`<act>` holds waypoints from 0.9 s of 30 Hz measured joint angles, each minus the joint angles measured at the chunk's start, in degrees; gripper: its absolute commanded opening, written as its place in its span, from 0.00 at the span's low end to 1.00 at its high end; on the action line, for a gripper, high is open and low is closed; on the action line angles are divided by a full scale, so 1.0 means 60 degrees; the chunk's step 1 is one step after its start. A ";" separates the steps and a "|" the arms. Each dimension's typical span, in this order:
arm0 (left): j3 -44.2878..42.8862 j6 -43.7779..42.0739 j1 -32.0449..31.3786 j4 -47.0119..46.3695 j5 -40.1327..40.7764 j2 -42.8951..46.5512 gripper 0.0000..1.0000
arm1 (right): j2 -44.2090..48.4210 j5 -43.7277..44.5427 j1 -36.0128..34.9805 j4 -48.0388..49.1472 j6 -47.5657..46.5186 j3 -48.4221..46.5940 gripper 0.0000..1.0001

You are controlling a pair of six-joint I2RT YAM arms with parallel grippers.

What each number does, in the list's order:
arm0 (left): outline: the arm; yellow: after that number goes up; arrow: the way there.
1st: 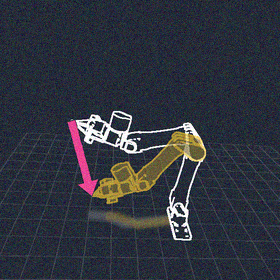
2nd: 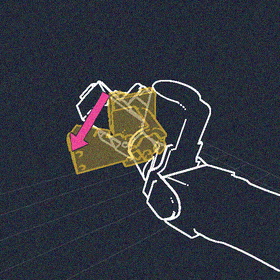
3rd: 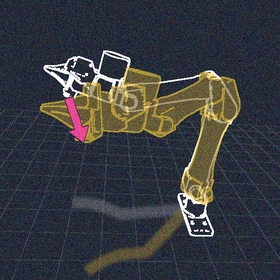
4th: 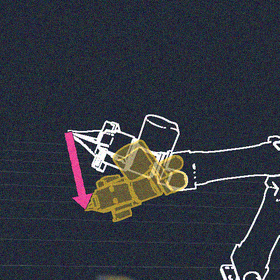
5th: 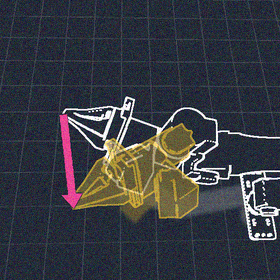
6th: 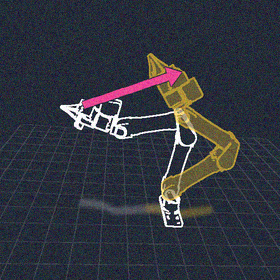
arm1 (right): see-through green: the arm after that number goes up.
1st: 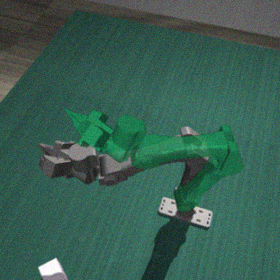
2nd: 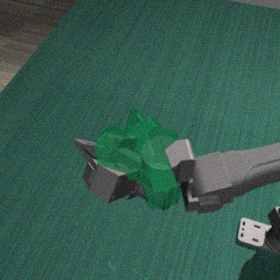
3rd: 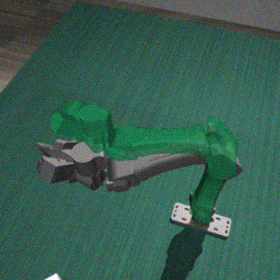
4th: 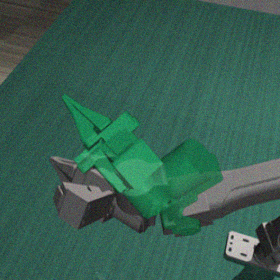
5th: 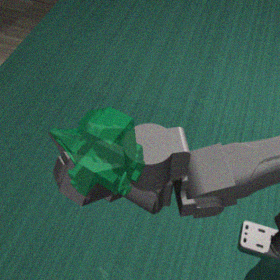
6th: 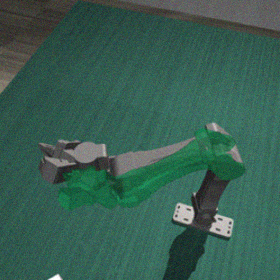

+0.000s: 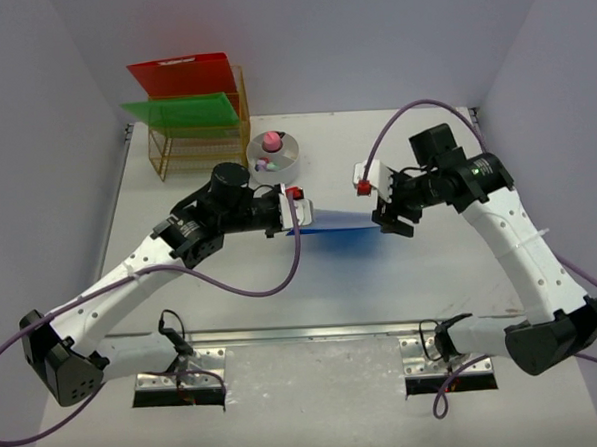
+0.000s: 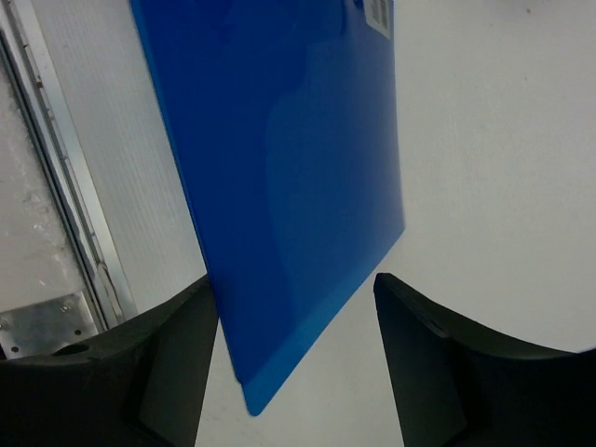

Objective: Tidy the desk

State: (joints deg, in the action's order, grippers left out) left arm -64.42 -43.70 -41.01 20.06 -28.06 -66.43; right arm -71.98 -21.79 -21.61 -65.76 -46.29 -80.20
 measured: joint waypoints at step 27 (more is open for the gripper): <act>0.4469 -0.1452 -0.0481 -0.0179 0.0604 0.2246 0.58 | -0.0887 -0.1612 0.2315 0.1735 0.1699 0.3011 0.62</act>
State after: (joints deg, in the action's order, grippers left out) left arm -37.61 -52.42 -43.89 18.99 -24.44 -52.95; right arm -77.30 -31.46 -7.72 -55.35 -36.10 -62.13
